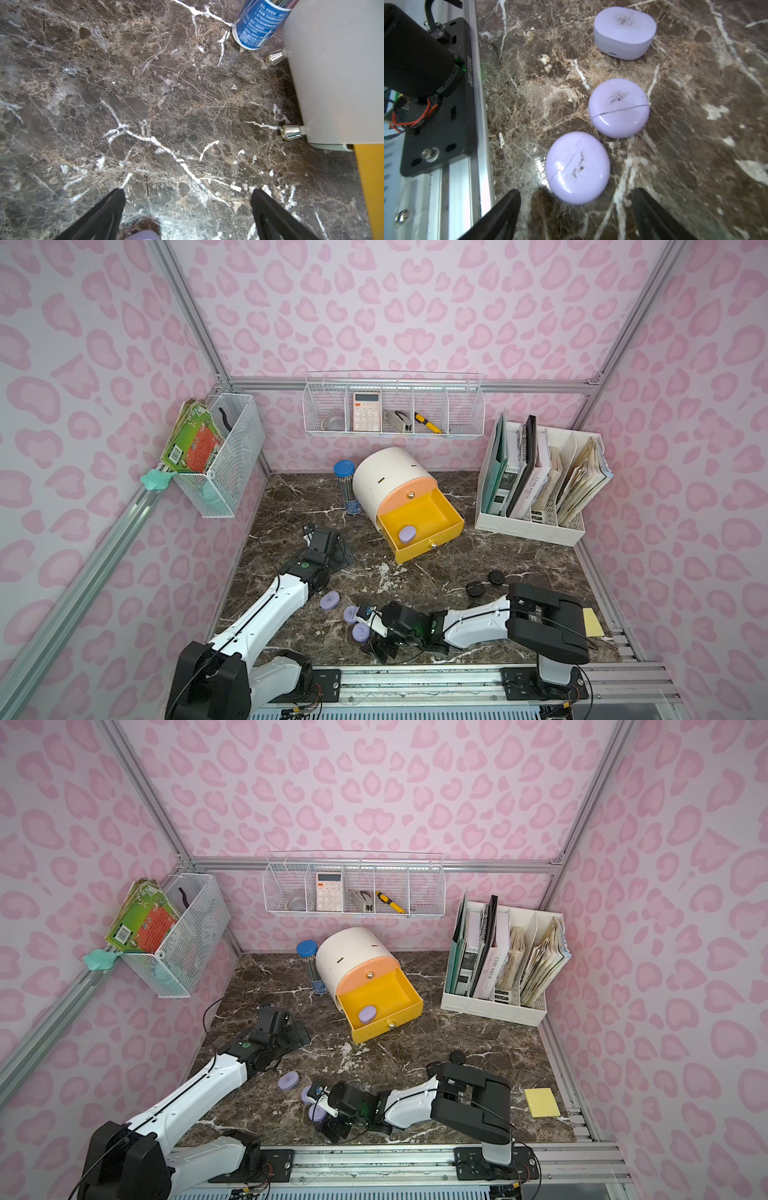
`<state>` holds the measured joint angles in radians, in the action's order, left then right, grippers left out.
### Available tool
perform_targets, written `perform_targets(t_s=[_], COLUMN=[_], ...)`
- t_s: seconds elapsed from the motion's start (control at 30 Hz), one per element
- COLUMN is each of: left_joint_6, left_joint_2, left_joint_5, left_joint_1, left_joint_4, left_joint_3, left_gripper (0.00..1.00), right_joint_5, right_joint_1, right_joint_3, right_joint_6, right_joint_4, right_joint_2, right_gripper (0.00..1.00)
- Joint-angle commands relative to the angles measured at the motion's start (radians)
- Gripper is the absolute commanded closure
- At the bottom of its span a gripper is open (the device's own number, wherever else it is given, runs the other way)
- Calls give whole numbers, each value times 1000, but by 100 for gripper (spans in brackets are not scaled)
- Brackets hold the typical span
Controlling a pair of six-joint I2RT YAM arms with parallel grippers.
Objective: Put the bluetooth earphones in the drawer according to color
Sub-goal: Pick up the Bluetooth earphone from the center of the board.
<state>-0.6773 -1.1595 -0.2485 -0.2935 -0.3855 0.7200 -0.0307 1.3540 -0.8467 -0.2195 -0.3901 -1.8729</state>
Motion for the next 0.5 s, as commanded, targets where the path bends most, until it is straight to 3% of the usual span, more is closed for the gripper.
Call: perform_targets(t_s=[0.0, 0.17, 0.47], left_joint_6=[-5, -5, -7], left_joint_2=[5, 11, 26], left_joint_5=[-4, -12, -21], left_joint_1=[2, 2, 2], left_joint_4=[4, 2, -3], left_joint_3=[1, -1, -5], left_gripper=[1, 1, 1], right_joint_5=[33, 61, 123], right_joint_1=[6, 6, 7], right_joint_3=[-33, -71, -73], right_joint_6=[20, 20, 16], right_joint_4=[9, 25, 48], right_joint_2=[-31, -76, -56], right_gripper=[18, 28, 57])
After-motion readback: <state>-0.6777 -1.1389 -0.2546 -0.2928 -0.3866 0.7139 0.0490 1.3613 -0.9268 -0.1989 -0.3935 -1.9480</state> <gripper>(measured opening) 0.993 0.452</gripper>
